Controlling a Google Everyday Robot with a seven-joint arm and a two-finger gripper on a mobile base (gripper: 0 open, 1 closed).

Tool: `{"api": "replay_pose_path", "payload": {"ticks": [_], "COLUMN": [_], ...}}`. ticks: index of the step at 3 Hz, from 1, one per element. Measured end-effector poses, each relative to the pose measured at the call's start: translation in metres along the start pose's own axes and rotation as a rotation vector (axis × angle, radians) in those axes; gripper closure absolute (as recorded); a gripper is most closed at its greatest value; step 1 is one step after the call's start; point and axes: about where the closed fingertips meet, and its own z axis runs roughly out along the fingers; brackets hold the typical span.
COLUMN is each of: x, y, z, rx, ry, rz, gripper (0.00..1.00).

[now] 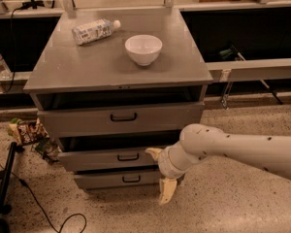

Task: Open middle drawer

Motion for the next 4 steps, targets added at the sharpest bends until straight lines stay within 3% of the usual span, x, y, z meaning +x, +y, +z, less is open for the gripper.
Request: {"api": "replay_pose_path", "payload": {"ticks": [1,2,3,4], "x": [0.013,0.034,0.065,0.082], "y": [-0.02,-0.046,-0.068,-0.076], "z": [0.039,0.061,0.081,0.095], "rx": [0.031,0.099,0.128,0.125], "ry": [0.011,0.029,0.062,0.08], "rz": [-0.029,-0.035,-0.058,-0.068], "gripper": [0.0,0.0,0.0,0.0]}}
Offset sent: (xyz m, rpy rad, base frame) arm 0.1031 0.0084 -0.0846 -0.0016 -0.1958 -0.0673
